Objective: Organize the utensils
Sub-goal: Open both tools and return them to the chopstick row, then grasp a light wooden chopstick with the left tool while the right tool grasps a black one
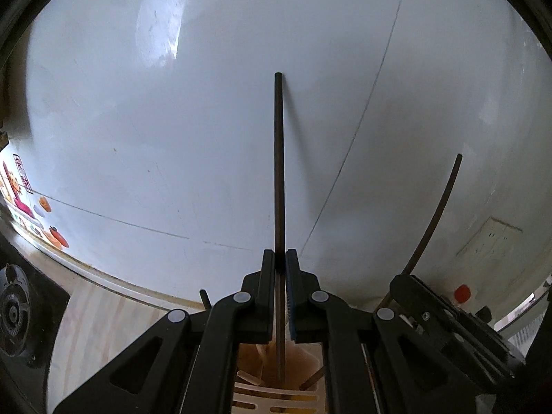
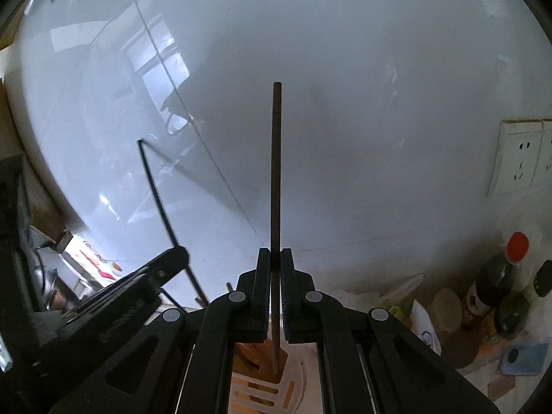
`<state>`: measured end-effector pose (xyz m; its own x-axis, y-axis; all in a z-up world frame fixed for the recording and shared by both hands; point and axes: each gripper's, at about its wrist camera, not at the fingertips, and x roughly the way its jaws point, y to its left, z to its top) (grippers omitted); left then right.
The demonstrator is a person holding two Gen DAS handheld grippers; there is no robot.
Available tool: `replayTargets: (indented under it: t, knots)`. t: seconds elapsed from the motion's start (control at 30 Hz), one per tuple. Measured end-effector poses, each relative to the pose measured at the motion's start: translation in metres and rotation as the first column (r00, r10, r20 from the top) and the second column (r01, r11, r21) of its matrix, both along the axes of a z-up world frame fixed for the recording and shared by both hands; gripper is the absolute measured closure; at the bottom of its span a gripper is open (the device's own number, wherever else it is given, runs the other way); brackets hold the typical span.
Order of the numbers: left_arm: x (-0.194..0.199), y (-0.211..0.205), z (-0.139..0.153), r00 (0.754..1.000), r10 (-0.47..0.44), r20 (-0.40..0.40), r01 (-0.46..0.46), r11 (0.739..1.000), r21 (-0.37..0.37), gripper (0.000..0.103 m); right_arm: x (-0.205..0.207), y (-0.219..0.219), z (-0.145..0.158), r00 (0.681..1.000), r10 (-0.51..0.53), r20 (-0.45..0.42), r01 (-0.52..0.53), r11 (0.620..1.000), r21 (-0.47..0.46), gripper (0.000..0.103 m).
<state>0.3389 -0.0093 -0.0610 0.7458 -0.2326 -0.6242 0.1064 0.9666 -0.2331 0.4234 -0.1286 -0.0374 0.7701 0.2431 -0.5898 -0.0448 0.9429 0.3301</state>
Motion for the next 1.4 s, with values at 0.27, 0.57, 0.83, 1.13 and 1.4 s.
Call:
replayTargets:
  t: [0.27, 0.57, 0.83, 1.13, 1.4]
  knots:
    - [-0.029, 0.017, 0.019, 0.998, -0.014, -0.061, 0.015, 1.0, 0.001, 0.089, 0.006, 0.012, -0.02, 0.991, 0.079, -0.11, -0.08, 0.997, -0.003, 0.096]
    - [-0.098, 0.041, 0.012, 0.994, 0.032, -0.108, -0.018, 0.991, 0.129, 0.003, -0.038, -0.023, -0.014, 0.99, -0.019, -0.142, 0.017, 1.0, -0.017, 0.065]
    - [-0.143, 0.017, -0.049, 0.977, 0.035, -0.209, 0.009, 0.978, 0.206, 0.0, -0.117, -0.066, -0.048, 0.954, -0.17, -0.248, 0.158, 0.985, -0.07, 0.057]
    - [-0.168, -0.022, -0.144, 0.918, -0.012, -0.397, 0.115, 0.965, 0.237, 0.0, -0.183, -0.116, -0.13, 0.864, -0.251, -0.437, 0.212, 0.968, -0.137, 0.057]
    - [-0.181, -0.054, -0.23, 0.821, -0.037, -0.57, 0.215, 0.945, 0.248, 0.01, -0.209, -0.146, -0.208, 0.756, -0.27, -0.596, 0.202, 0.963, -0.18, 0.057]
